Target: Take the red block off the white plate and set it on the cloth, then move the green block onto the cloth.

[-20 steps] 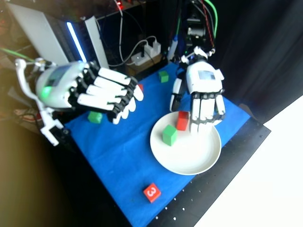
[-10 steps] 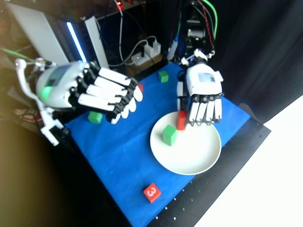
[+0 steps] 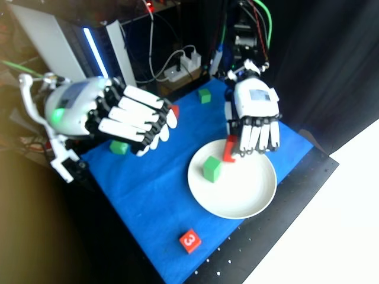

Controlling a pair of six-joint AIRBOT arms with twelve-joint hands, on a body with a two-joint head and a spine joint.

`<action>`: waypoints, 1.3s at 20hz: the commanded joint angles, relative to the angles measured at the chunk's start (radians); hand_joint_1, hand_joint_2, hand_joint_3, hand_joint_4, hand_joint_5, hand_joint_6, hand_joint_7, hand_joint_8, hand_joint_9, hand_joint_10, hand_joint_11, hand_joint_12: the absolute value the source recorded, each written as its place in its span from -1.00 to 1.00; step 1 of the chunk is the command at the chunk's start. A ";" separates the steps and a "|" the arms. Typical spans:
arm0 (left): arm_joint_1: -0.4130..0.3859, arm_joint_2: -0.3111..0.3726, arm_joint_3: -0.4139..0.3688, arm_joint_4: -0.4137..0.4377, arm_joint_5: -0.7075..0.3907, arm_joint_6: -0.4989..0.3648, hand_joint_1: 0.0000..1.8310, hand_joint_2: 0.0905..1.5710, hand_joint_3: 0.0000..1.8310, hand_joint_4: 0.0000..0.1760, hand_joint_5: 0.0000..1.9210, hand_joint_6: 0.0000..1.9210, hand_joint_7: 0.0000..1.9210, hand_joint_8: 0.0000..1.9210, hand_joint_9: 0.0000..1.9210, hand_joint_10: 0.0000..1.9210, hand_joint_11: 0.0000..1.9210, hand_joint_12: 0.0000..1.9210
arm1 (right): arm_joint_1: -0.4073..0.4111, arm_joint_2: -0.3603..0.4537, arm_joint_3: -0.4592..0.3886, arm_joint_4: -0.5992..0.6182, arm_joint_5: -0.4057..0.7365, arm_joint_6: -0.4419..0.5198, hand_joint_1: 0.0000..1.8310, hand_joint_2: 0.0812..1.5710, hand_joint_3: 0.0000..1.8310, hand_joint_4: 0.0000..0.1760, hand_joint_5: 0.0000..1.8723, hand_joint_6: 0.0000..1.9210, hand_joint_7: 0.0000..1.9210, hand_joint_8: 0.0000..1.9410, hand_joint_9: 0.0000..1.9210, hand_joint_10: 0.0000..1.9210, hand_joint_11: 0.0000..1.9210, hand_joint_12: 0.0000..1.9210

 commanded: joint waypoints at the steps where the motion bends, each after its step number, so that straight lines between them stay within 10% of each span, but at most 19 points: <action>1: 0.000 0.024 -0.016 0.012 -0.175 0.002 0.29 0.52 -1.00 -1.00 -0.16 0.18 -0.16 0.49 -0.48 0.65 -0.82 1.00 | 0.012 -0.001 -0.002 -0.027 -0.121 -0.001 0.38 -0.42 -0.32 -1.00 -0.35 -0.07 -0.29 0.04 -0.45 0.48 -0.56 0.95; 18: 0.280 0.322 -0.383 0.064 -0.545 0.001 0.28 0.56 -1.00 -1.00 -0.26 0.26 -0.19 0.57 -0.46 0.48 -0.60 0.76 | 0.005 0.003 -0.013 0.005 -0.121 -0.001 0.40 -0.32 -0.39 -1.00 -0.44 -0.04 -0.36 0.00 -0.54 0.42 -0.74 0.97; 19: 0.299 0.327 -0.397 0.065 -0.545 0.001 0.41 0.56 -1.00 -1.00 -0.26 0.23 -0.20 0.50 -0.38 0.69 -0.62 0.73 | 0.004 0.003 -0.013 0.007 -0.121 -0.001 0.35 -0.30 -0.39 -1.00 -0.45 -0.04 -0.37 -0.01 -0.54 0.41 -0.71 0.96; 26: 0.384 0.327 -0.424 0.051 -0.518 -0.046 0.19 0.64 -1.00 -0.79 -0.36 0.52 -0.31 0.62 -0.54 0.23 -0.77 0.58 | 0.003 0.003 -0.013 0.010 -0.121 -0.001 0.27 -0.18 -0.48 -1.00 -0.46 0.00 -0.36 0.09 -0.51 0.51 -0.66 0.99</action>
